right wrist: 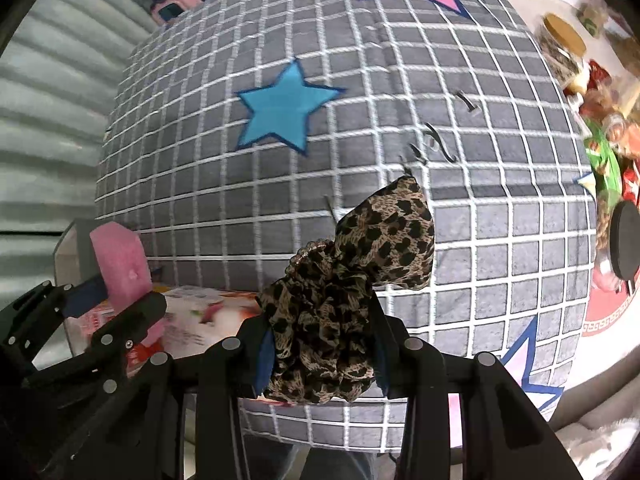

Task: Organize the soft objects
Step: 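Carry the pink foam block and leopard scrunchie with both tools over the white box, then open both tools to drop the foam block and leopard scrunchie into the box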

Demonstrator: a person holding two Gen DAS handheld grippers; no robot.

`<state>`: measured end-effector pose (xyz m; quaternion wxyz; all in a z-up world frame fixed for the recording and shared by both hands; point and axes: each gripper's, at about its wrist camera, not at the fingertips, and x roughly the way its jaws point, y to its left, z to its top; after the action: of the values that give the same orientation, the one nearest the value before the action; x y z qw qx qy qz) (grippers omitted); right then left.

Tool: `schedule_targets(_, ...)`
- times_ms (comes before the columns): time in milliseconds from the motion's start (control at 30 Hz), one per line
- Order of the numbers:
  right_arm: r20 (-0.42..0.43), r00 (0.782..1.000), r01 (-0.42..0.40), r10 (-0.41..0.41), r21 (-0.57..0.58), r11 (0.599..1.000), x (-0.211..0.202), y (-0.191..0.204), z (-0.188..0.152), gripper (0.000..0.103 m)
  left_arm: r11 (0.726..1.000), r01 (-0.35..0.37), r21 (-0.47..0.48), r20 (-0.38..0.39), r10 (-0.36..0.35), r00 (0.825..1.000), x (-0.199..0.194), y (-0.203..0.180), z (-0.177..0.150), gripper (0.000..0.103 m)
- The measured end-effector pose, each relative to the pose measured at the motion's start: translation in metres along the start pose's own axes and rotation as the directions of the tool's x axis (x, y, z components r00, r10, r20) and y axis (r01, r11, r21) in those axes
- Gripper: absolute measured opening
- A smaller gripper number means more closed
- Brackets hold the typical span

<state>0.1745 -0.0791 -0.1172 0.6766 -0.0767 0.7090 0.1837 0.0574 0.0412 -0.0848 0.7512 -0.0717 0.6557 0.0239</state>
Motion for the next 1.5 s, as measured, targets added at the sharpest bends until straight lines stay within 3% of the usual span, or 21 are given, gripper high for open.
schedule_targets(567, 0.083, 0.997, 0.012, 0.004, -0.193, 0.981, -0.051, 0.103, 0.011, 0.041, 0.989, -0.044, -0.139, 0.136, 0.063, 0.989, -0.077, 0.086, -0.024, 0.046)
schedule_targets(1100, 0.108, 0.994, 0.016, 0.017, -0.294, 0.956, -0.061, 0.172, -0.031, 0.041, 0.983, -0.014, -0.183, 0.179, 0.047, 0.983, -0.1, 0.118, -0.08, 0.046)
schedule_targets(1300, 0.093, 0.995, 0.002, 0.035, -0.37, 0.929, -0.051, 0.214, -0.053, 0.041, 0.966, -0.025, -0.259, 0.177, 0.073, 0.981, -0.105, 0.152, -0.106, 0.046)
schedule_targets(1500, 0.055, 0.997, -0.019, 0.051, -0.474, 0.88, -0.033, 0.268, -0.07, 0.041, 0.928, -0.048, -0.37, 0.147, 0.11, 0.983, -0.105, 0.191, -0.147, 0.046)
